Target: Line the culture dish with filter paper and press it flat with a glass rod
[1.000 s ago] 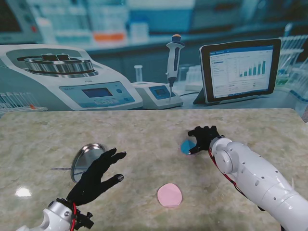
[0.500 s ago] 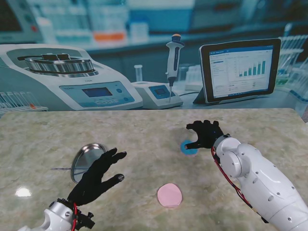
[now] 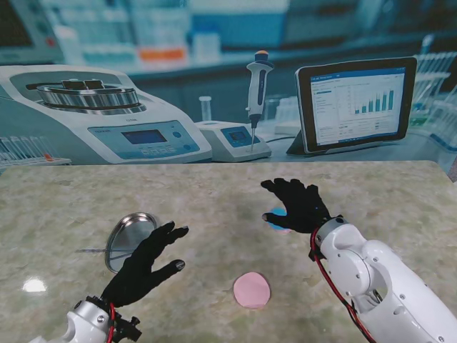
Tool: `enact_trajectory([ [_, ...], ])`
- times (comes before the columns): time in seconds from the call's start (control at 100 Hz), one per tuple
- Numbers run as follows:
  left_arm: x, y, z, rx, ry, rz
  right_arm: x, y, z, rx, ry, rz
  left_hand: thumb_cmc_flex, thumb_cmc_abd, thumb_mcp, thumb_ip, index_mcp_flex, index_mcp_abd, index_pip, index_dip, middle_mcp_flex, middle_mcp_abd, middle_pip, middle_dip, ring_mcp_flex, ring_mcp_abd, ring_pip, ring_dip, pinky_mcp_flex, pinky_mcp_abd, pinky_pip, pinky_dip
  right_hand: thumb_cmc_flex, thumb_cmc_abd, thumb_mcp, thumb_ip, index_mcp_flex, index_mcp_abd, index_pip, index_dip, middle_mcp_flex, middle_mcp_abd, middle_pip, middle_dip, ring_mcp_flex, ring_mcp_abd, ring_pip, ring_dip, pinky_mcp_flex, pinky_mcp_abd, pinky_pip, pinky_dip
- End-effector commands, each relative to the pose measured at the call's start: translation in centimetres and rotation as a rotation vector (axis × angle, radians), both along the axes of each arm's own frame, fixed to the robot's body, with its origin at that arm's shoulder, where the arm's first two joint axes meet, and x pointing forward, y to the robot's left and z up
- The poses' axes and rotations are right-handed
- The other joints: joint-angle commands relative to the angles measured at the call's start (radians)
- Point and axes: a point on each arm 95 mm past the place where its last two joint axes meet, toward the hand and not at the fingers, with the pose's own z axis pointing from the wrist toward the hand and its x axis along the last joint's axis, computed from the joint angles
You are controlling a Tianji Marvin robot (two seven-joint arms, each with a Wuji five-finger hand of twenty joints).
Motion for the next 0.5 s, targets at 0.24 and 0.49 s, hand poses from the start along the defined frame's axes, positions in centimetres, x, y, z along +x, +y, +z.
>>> enact_trajectory([
  [0.24,-0.3,-0.6,-0.2,-0.021,0.009,-0.01,-4.7,4.0,0.0,0.202,0.005,0.02,0.001,0.032,-0.023,0.03,-0.018,-0.009,-0.052,-0.032,-0.02,-0.036,-0.01,-0.001,-0.028,-0.038,-0.015,-0.014,-0.002,-0.028,-0.053,-0.033,0.032,0.063,-0.027,0.044,0.01,-0.014,-0.061,-0.03,-0.035,-0.016,-0.035,-0.012,-0.037,-0.019,-0.047,-0.015,-0.034,-0.012,-0.04,-0.021],
  [0.49,-0.4,-0.9,-0.2,-0.03,0.011,-0.003,-7.0,5.9,-1.5,0.335,0.058,0.004,0.001,0.032,-0.023,0.031,-0.015,-0.009,-0.065,-0.038,-0.021,-0.035,-0.01,-0.003,-0.028,-0.038,-0.014,-0.014,-0.002,-0.028,-0.053,-0.032,0.037,0.069,-0.047,0.047,0.011,-0.024,-0.06,-0.038,-0.037,-0.019,-0.044,-0.009,-0.04,-0.02,-0.058,-0.015,-0.041,-0.011,-0.052,-0.024],
])
